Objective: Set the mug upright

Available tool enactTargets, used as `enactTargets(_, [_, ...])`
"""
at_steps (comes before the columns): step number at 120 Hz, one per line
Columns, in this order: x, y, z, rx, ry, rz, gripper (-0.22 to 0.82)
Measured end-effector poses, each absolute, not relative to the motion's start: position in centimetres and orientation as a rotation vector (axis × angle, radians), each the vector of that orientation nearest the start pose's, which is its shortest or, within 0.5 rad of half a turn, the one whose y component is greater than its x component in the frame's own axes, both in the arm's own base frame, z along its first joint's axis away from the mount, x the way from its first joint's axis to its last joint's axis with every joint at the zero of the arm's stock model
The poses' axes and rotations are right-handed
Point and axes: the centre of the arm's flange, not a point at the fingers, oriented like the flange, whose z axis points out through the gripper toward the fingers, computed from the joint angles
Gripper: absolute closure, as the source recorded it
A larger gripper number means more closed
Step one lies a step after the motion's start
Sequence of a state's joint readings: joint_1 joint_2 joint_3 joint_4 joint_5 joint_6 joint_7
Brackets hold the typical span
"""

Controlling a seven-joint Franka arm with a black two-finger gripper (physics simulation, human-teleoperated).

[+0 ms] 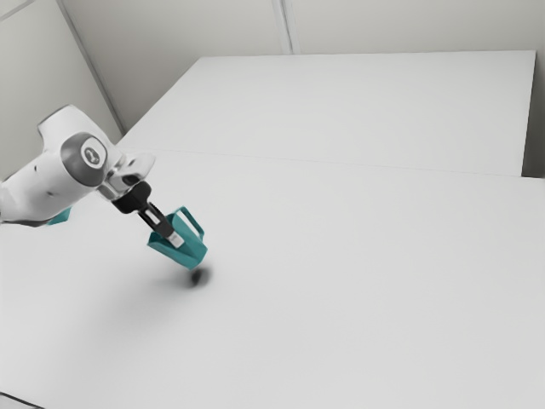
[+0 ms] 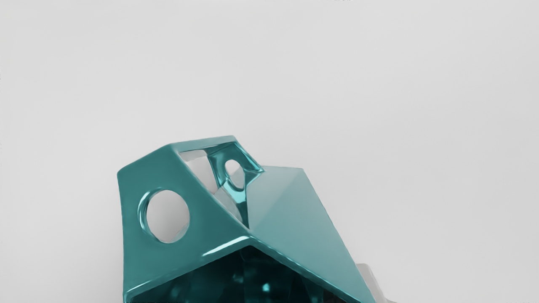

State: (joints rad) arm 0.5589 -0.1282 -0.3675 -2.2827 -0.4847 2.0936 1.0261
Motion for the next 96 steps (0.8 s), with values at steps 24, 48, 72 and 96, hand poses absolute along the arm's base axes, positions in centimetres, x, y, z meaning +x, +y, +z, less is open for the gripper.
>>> enactTargets(24, [49.3,1.3,41.5,-3.092,1.023,-0.193,0.78])
enactTargets(48, [48.6,-2.1,40.4,-3.026,0.938,-0.150,0.78])
enactTargets(72, [48.6,-3.4,39.3,-3.011,0.827,-0.109,0.78])
enactTargets(96, [48.9,-3.3,37.3,-3.051,0.704,-0.050,0.78])
